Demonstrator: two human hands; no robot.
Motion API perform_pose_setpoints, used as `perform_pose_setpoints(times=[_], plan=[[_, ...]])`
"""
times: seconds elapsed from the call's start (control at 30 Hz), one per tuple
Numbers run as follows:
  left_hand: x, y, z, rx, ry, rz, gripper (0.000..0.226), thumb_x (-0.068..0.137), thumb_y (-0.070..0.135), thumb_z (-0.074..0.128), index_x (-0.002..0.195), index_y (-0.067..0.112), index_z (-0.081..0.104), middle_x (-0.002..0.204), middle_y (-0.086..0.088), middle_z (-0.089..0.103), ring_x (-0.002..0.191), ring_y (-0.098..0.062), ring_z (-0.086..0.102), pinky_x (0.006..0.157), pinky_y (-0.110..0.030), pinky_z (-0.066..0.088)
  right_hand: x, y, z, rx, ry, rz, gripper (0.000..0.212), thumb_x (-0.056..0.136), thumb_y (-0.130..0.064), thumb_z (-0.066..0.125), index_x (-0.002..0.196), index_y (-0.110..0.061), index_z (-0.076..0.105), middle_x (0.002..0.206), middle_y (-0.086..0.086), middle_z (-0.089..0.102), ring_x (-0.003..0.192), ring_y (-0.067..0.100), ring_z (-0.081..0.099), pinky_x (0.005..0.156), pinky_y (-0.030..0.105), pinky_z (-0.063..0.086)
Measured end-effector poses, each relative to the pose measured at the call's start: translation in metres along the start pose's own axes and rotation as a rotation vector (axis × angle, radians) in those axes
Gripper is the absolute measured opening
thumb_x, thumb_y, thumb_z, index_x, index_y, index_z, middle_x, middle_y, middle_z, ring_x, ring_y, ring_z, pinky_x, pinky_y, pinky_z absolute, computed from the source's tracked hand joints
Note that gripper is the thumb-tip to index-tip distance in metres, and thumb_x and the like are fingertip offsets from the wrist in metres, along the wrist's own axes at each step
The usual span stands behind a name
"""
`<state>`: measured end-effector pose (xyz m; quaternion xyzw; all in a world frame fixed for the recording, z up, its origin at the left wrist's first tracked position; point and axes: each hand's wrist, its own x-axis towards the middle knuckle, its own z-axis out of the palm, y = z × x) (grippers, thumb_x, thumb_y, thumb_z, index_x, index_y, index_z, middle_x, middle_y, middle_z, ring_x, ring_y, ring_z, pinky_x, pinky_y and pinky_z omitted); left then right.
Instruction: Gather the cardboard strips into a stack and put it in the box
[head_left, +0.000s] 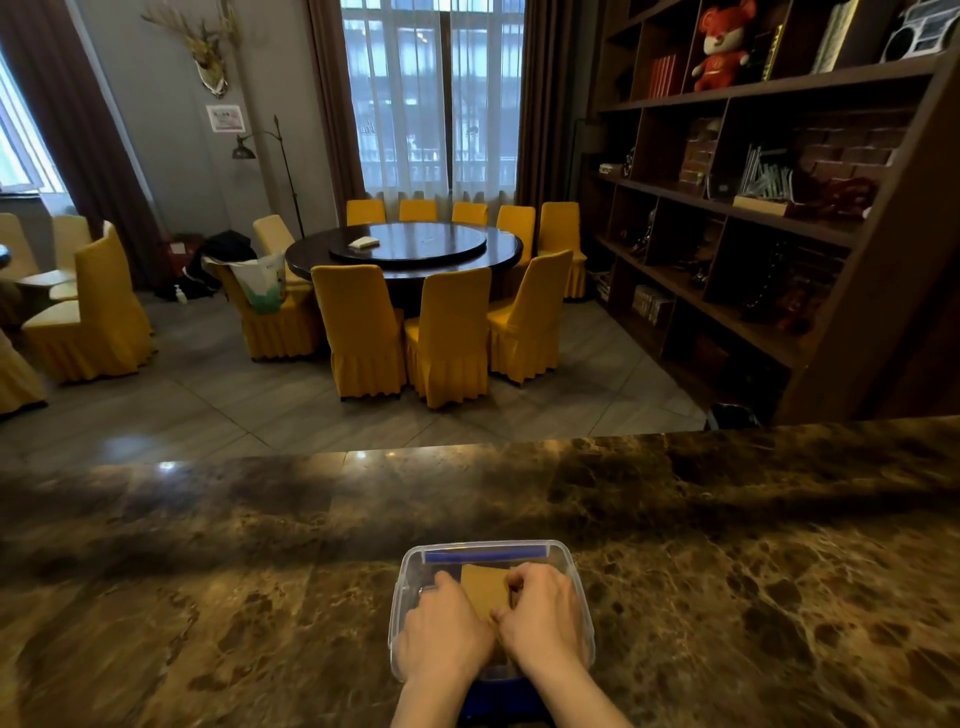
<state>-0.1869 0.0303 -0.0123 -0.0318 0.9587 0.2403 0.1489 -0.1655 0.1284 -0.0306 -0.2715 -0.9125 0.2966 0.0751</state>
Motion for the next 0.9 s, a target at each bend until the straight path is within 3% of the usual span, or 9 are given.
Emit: perform_pose_setpoints(times=[0.1,0.2,0.37,0.47,0.63,0.8,0.9], plan=[[-0.003,-0.001,-0.001,0.029,0.056,0.08,0.07,0.091,0.047,0.055,0.151,0.02,0.028,0.134,-0.004,0.066,0.117,-0.025,0.067,0.099,-0.042,0.057,0.0,0.002,-0.007,0.056,-0.011,-0.035,0.042,0.083,-0.025,0.082,0.121,-0.028,0.067,0.123,-0.007,0.067,0.114,0.011,0.063,0.095,0.026,0.055],[-0.002,-0.004,-0.007,-0.002,0.114,0.214,0.06,0.094,0.042,0.057,0.149,0.031,0.036,0.137,-0.001,0.063,0.116,-0.019,0.066,0.097,-0.037,0.057,-0.003,0.006,-0.02,0.006,-0.002,-0.211,0.04,0.091,-0.031,0.07,0.13,-0.032,0.061,0.127,-0.009,0.06,0.122,0.011,0.055,0.104,0.026,0.046],[-0.003,-0.009,-0.005,-0.054,-0.008,0.313,0.03,0.095,0.039,0.055,0.124,0.043,0.057,0.13,0.005,0.065,0.113,-0.014,0.064,0.104,-0.036,0.052,-0.008,0.015,-0.039,-0.179,-0.135,-0.447,0.027,0.098,-0.039,0.056,0.12,-0.03,0.069,0.121,-0.009,0.061,0.115,0.011,0.054,0.103,0.031,0.05],[-0.003,-0.01,0.002,-0.028,-0.021,0.293,0.036,0.093,0.037,0.057,0.13,0.038,0.057,0.134,0.001,0.062,0.117,-0.017,0.064,0.104,-0.036,0.051,-0.008,0.017,-0.041,-0.298,-0.247,-0.485,0.032,0.099,-0.042,0.052,0.121,-0.027,0.07,0.129,-0.005,0.064,0.123,0.016,0.054,0.112,0.038,0.044],[-0.005,-0.012,0.007,-0.034,0.027,0.29,0.041,0.096,0.034,0.058,0.137,0.036,0.053,0.141,0.002,0.056,0.12,-0.015,0.063,0.104,-0.032,0.051,-0.011,0.018,-0.04,-0.34,-0.253,-0.505,0.034,0.102,-0.041,0.046,0.126,-0.028,0.067,0.137,-0.003,0.06,0.13,0.019,0.051,0.116,0.041,0.039],[-0.006,-0.011,0.003,-0.025,0.03,0.326,0.042,0.097,0.038,0.057,0.137,0.04,0.048,0.143,0.004,0.055,0.12,-0.014,0.062,0.103,-0.033,0.053,-0.011,0.013,-0.05,-0.336,-0.299,-0.511,0.032,0.1,-0.042,0.051,0.124,-0.027,0.066,0.132,-0.002,0.062,0.126,0.02,0.053,0.113,0.04,0.042],[-0.009,-0.007,-0.012,0.049,0.099,0.367,0.049,0.095,0.048,0.055,0.142,0.043,0.042,0.143,0.005,0.056,0.121,-0.015,0.062,0.103,-0.037,0.054,-0.004,0.014,-0.068,-0.234,-0.196,-0.557,0.033,0.096,-0.046,0.053,0.124,-0.032,0.064,0.125,-0.007,0.058,0.12,0.013,0.051,0.107,0.036,0.046]])
